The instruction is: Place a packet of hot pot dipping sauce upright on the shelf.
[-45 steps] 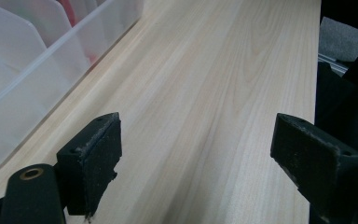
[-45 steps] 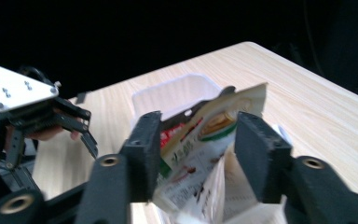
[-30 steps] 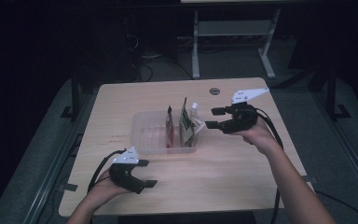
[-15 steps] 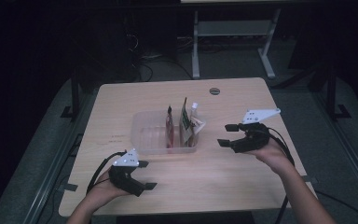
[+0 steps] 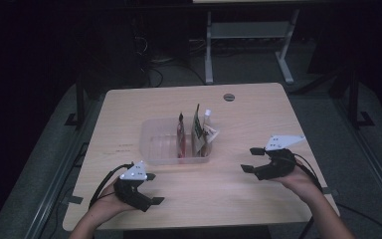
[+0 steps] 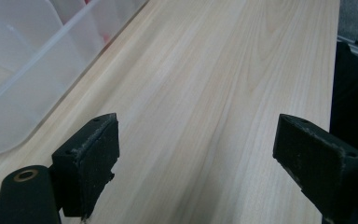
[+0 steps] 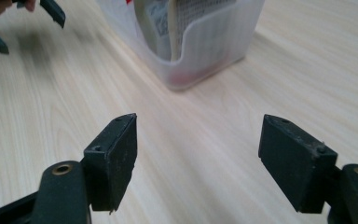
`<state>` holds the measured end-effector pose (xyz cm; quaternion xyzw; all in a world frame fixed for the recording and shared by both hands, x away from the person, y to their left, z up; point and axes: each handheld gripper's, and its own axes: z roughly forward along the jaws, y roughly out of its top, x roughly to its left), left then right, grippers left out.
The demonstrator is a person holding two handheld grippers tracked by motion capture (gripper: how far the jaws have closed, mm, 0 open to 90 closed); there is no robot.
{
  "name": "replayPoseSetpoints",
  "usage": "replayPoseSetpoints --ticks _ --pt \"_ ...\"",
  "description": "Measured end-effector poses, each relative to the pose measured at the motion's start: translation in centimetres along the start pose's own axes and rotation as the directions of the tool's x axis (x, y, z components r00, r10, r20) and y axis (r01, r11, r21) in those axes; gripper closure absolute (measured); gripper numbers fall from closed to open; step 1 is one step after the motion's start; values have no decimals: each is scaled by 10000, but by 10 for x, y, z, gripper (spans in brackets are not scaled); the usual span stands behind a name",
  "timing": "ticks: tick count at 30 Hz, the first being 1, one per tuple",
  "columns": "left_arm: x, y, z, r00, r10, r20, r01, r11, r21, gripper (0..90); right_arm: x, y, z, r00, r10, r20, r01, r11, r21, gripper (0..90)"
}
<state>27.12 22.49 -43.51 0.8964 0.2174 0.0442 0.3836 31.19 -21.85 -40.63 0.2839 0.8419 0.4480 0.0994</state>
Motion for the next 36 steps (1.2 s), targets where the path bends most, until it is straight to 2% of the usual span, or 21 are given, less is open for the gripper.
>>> replayPoseSetpoints --ticks 6,10,13,17,21,26,36 --pt "2 -5 1 9999 91 -49 -90 9994 343 142 5 -18 -5 9994 183 301 -186 9998 108 255" --pt "5 -9 1 9994 287 -182 -276 9977 623 142 5 -30 -10 9975 406 575 -413 9991 111 227" --pt "5 -11 2 9994 230 -259 -213 9977 643 142 3 -38 -12 9961 576 663 -587 9982 156 206" --pt "8 -14 1 9985 327 -443 -286 9956 896 143 2 -43 -13 9937 371 1057 -422 9981 459 178" --pt "11 -18 0 9982 311 -503 -259 9945 1018 143 0 -49 -8 9945 359 979 -432 9964 734 152" --pt "13 -20 0 9984 253 -500 -195 9934 1129 146 -1 -54 -2 9947 115 1023 -236 9927 1183 140" --pt "12 -19 2 9984 395 -403 -346 9926 1164 147 -2 -54 -2 9962 62 871 -149 9949 1001 138"
